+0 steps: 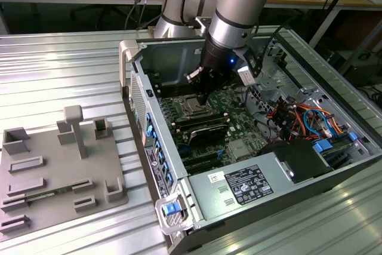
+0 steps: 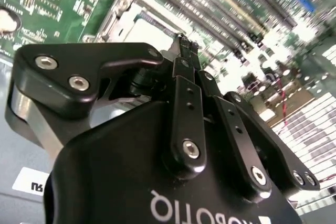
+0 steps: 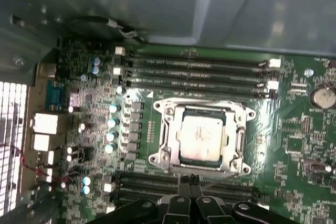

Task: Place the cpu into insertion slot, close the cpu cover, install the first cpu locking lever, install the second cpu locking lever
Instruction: 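Install the second cpu locking lever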

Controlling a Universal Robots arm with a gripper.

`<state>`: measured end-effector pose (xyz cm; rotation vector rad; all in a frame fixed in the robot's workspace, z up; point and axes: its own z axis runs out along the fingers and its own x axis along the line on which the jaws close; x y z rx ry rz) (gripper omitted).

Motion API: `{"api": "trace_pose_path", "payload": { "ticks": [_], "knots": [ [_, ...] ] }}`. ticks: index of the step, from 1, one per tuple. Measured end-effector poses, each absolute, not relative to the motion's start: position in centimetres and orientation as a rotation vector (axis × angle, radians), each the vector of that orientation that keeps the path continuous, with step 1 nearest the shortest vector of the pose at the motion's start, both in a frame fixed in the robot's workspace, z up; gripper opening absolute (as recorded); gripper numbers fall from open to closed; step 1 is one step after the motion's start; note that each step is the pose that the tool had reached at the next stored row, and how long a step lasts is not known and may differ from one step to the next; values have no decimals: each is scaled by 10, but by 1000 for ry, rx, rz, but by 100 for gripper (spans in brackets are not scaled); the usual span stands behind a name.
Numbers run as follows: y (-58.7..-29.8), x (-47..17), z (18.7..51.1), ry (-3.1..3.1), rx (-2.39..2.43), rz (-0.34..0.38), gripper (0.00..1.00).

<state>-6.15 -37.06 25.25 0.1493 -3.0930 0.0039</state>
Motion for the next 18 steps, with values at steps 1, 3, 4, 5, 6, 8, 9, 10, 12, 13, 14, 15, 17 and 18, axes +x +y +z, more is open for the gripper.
{"api": "trace_pose_path", "payload": {
  "ticks": [1,3,4,5,6,8,9,10,12,13,14,15,17,18],
  "knots": [
    [-373,-62,252,-3093,149,4,11],
    [-375,-63,250,-3093,149,4,11],
    [-376,-65,248,-3093,149,4,11],
    [-376,-67,246,-3093,149,4,11],
    [-376,-69,244,-3093,149,4,11],
    [-376,-74,241,-3093,149,4,11],
    [-376,-75,239,-3093,149,4,11],
    [-376,-76,237,-3093,149,4,11],
    [-376,-77,233,-3093,149,4,11],
    [-376,-77,231,-3093,149,4,11],
    [-376,-77,230,-3093,150,4,11],
    [-376,-77,229,-3093,149,4,11],
    [-376,-78,228,-3093,149,4,11],
    [-376,-78,227,-3093,149,4,11]
  ]
}}
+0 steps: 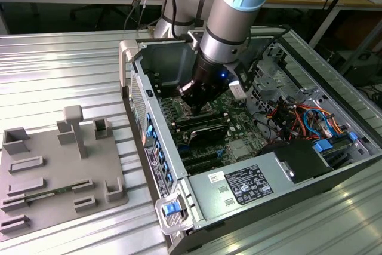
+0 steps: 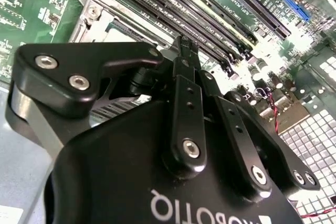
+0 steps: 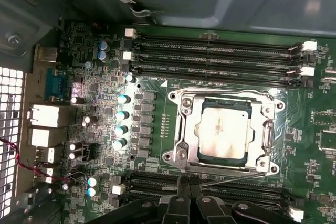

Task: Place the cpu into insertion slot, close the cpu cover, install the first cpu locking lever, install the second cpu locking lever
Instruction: 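Install the second cpu locking lever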

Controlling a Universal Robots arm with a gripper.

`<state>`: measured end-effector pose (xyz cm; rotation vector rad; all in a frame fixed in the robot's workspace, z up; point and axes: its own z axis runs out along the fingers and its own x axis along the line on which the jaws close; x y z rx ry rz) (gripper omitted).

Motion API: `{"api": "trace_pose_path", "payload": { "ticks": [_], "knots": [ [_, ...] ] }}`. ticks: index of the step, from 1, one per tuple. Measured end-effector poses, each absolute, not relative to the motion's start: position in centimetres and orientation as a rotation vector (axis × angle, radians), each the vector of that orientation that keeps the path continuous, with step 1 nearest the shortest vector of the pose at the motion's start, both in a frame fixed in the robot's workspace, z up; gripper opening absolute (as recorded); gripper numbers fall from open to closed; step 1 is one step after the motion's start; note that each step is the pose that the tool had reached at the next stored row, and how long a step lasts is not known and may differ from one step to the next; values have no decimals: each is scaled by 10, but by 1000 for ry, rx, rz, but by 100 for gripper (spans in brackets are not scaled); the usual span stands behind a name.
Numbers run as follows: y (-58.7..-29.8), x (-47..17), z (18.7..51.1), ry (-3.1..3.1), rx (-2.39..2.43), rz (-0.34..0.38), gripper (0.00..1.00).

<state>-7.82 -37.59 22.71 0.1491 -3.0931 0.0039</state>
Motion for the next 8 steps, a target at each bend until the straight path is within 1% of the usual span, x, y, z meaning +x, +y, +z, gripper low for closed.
{"api": "trace_pose_path", "payload": {
  "ticks": [8],
  "knots": [
    [-376,-90,222,-3093,149,4,11]
  ]
}}
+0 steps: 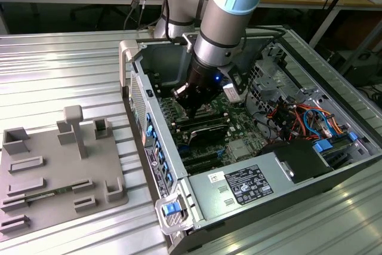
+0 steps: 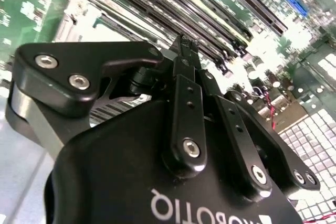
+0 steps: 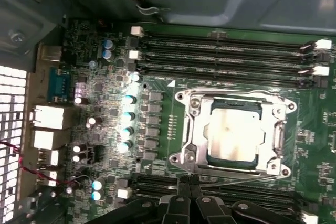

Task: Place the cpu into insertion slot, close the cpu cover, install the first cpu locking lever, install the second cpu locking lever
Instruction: 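Install the second cpu locking lever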

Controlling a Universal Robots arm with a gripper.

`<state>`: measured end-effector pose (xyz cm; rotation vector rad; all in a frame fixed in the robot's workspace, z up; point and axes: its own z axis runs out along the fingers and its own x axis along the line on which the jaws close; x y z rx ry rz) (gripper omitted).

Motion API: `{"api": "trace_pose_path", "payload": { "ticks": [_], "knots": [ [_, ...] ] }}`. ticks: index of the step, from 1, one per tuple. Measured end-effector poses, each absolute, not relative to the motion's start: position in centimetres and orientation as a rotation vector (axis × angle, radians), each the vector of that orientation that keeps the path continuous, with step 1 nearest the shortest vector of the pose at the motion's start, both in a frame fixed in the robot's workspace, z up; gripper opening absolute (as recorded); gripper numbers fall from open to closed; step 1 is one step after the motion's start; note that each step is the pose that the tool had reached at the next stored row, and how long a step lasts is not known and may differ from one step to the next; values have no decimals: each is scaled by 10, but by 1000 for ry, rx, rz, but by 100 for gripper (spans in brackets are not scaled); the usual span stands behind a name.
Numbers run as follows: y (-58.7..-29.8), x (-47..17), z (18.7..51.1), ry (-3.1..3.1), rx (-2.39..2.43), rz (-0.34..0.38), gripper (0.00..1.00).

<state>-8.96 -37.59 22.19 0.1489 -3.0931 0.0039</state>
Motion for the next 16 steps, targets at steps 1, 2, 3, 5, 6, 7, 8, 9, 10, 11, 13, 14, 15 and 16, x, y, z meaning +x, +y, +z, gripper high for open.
{"api": "trace_pose_path", "payload": {
  "ticks": [1,2,3,5,6,7,8,9,10,11,13,14,15,16],
  "knots": [
    [-376,-90,221,-3093,149,4,11],
    [-376,-90,221,-3093,149,4,11],
    [-376,-90,220,-3093,149,4,11],
    [-376,-90,220,-3093,149,4,11],
    [-376,-89,220,-3093,149,4,11],
    [-376,-88,220,-3093,149,4,11],
    [-375,-88,220,-3093,149,4,11],
    [-375,-88,220,-3093,147,4,11],
    [-374,-88,220,-3093,146,4,11],
    [-374,-88,220,-3093,146,4,11],
    [-374,-89,220,-3093,145,2,11],
    [-374,-89,219,-3093,145,2,11],
    [-374,-90,219,-3093,145,2,11],
    [-374,-90,219,-3093,145,3,11]
  ]
}}
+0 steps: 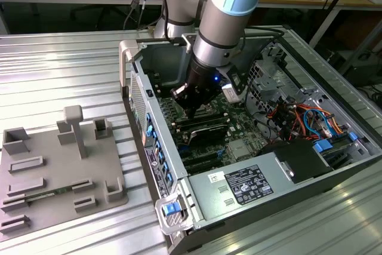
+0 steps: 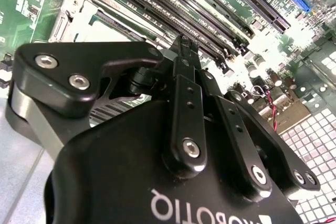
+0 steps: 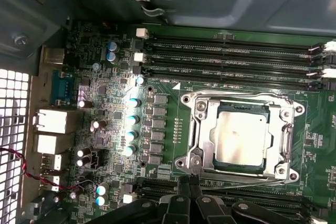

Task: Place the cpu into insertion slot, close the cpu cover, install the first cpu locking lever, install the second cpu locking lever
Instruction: 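Install the second cpu locking lever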

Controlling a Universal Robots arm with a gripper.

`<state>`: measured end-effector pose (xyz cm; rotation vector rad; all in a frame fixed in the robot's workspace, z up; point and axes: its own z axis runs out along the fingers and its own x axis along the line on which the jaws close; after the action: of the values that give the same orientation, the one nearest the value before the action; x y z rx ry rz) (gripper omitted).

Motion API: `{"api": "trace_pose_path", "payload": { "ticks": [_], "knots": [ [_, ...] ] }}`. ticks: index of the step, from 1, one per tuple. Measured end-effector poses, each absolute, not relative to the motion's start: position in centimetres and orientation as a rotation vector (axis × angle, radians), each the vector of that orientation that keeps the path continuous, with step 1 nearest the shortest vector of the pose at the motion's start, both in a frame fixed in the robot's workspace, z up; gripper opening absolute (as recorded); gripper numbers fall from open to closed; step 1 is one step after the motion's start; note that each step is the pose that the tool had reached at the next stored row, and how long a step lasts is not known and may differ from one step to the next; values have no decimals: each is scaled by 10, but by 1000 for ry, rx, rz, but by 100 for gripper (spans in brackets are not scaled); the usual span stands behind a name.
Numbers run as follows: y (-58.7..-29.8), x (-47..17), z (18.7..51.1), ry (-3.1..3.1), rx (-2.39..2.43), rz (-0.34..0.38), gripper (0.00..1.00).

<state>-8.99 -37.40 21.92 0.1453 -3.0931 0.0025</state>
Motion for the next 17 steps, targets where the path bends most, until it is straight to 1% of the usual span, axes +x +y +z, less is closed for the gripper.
{"api": "trace_pose_path", "payload": {
  "ticks": [9,17],
  "knots": [
    [-373,-92,217,-3093,145,2,11],
    [-370,-93,209,-3093,155,1,11]
  ]
}}
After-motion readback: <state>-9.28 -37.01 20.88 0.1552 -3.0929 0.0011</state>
